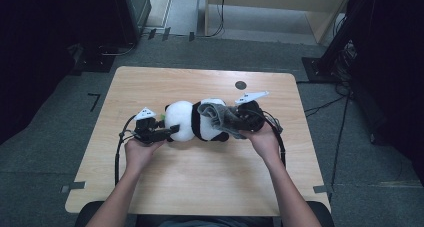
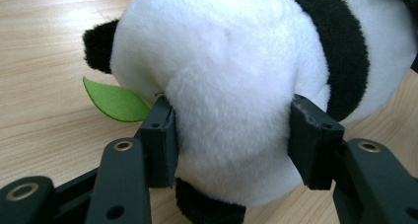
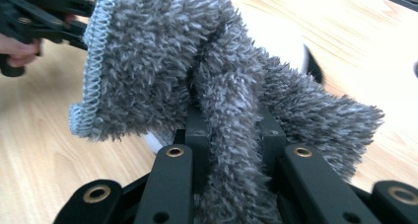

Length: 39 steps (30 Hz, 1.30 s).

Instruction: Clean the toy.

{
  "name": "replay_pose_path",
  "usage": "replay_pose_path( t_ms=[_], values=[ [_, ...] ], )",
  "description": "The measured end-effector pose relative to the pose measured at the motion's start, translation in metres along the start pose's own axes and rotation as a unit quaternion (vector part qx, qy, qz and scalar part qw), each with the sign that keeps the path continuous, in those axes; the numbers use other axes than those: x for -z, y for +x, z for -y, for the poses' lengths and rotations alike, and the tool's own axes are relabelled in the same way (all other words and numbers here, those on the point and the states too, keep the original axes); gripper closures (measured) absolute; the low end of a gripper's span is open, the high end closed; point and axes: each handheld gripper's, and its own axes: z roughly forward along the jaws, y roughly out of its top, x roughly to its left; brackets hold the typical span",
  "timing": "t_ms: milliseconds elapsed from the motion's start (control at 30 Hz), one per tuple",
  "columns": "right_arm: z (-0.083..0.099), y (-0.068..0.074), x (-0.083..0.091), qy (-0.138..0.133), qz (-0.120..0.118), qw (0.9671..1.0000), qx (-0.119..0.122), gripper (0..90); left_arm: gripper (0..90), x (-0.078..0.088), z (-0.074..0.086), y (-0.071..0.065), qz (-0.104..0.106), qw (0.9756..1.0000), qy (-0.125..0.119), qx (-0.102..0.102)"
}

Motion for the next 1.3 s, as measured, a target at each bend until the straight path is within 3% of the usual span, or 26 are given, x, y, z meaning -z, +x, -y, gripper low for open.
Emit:
replay_pose_path(
  t_ms=[267,367,733,967,1133,1300],
  values=[
    [0.022,-0.024,-0.002,0.007,0.022,0.999,-0.038,75.6,43.8,0.0,0.0,0.002,0.004,1.0,-0.001,-0.002],
    [0.026,-0.03,-0.001,0.012,0.03,0.9986,-0.041,75.6,43.7,0.0,0.0,0.003,0.007,1.0,-0.001,0.001],
    [0.025,-0.029,0.01,-0.003,0.011,0.9992,-0.039,76.0,43.4,0.0,0.0,0.002,0.002,1.0,-0.002,-0.001],
    [0.013,-0.003,0.023,-0.026,-0.024,0.9993,-0.007,76.0,43.4,0.001,-0.002,0.0,0.002,1.0,0.004,0.0],
    [0.006,0.027,0.014,-0.013,-0.048,0.9981,0.035,76.0,43.3,0.001,-0.005,-0.001,0.002,1.0,0.009,0.001],
    [0.002,0.053,-0.001,0.005,-0.077,0.9947,0.068,76.0,43.3,0.001,-0.006,-0.001,0.002,0.9999,0.01,0.003]
  ],
)
